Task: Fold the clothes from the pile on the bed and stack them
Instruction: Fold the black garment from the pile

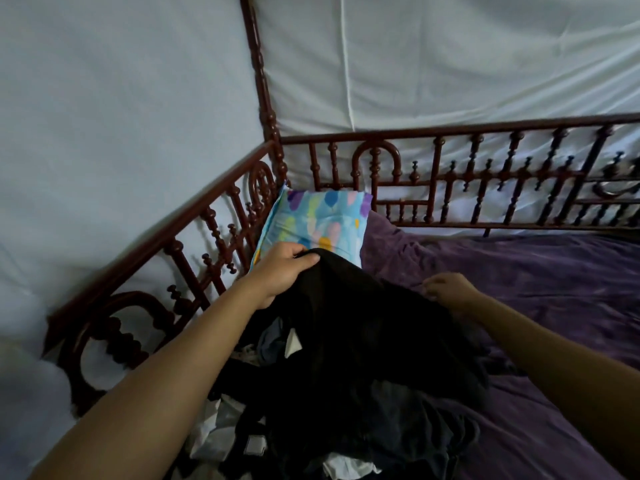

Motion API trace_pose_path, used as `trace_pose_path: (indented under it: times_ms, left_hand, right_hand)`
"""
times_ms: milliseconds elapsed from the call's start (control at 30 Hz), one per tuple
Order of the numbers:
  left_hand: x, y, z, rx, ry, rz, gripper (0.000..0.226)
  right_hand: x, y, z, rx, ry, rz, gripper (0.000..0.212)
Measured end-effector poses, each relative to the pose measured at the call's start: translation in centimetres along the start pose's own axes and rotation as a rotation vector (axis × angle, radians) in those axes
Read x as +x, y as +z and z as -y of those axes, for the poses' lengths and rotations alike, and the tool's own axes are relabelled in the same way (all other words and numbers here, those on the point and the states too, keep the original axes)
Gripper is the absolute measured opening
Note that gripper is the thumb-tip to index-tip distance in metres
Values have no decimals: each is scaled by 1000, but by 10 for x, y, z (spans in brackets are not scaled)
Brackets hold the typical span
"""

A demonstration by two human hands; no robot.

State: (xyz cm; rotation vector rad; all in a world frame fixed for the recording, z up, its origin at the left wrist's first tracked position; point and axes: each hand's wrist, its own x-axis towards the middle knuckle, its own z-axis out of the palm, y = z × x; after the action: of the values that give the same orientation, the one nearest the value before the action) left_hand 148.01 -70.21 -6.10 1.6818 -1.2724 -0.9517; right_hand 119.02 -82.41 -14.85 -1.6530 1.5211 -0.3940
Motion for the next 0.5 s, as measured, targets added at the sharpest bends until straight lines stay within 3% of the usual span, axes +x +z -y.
trace_pose_path:
  times_ms: [133,167,200,267,333,400,500]
  left_hand:
    - [-9,26,-14,20,-73,161,18]
    - [-13,31,-16,20,-87,213,17]
    - [-17,34,-19,1,-94,261,14]
    - [-23,31,-24,-61,-92,345,9]
    - [-27,15,-28,-48,-91,400,30]
    - [-30,-6,-21,229,-127,382,52]
    - [-36,-31,9,950,-117,235,45]
  right_hand:
    - [-18,41,14,-6,-351,263,84]
    - [-23,50,22,-26,-414,308,89]
    - [-25,58,28,-36,-464,348,83]
    - [-28,70,37,-41,-504,405,47]
    - [-30,75,44,-9,-476,399,18]
    - [-33,73,49,158,-394,362,16]
    - [-37,58,61,384,-314,299,24]
